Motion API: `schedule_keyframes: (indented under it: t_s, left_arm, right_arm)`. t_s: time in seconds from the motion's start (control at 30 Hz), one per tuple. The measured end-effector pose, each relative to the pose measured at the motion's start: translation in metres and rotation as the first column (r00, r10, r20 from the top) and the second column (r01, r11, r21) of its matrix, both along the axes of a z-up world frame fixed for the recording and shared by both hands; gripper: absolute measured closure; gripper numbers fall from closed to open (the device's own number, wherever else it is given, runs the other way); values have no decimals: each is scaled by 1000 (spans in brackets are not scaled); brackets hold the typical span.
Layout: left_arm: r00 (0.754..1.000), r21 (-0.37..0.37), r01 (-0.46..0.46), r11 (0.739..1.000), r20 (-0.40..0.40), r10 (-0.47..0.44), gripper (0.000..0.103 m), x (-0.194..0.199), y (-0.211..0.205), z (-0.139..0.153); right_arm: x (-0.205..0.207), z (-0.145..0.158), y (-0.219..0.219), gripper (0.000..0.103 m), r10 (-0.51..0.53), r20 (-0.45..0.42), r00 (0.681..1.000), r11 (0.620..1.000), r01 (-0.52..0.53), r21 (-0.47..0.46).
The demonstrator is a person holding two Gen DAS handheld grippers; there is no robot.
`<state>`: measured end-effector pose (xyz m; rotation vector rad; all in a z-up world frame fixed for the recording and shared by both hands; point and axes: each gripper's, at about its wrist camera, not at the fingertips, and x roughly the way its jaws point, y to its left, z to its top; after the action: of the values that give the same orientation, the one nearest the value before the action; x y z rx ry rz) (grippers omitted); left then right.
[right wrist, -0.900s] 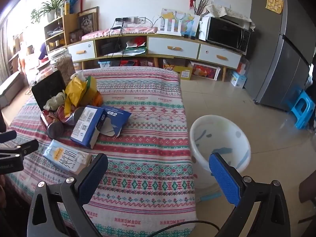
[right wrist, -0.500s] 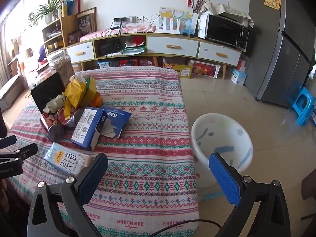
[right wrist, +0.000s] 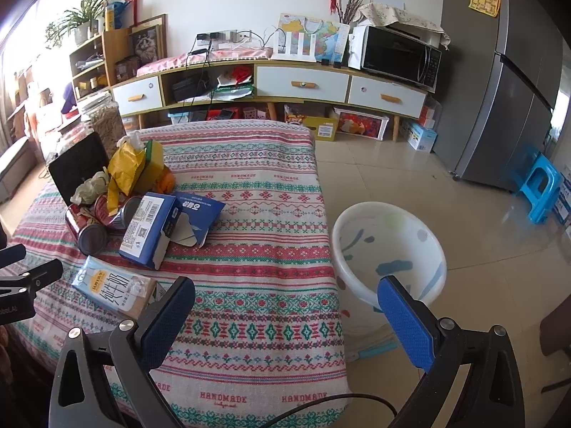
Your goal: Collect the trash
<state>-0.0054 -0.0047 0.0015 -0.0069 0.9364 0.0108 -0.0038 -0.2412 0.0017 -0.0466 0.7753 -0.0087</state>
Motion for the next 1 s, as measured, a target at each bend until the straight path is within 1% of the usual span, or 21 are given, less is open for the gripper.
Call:
schedule_keyframes:
  t_s: [0.2, 0.53, 1.0]
  left_arm:
    - [1000, 9, 13, 1000, 0, -13, 1, -1, -2, 0]
    - [1000, 11, 4, 1000, -1, -4, 1, -1, 1, -2]
    - [1000, 9, 6, 1000, 0, -6, 1, -2, 1, -2]
  right_arm:
    - [-1, 2, -6, 0, -21, 4, 1000, 1000, 20, 11]
    - [0, 2, -1, 0, -5, 7, 1000, 1000, 5, 6]
    - [0, 1, -4, 0, -19, 7, 1000, 1000, 19, 9]
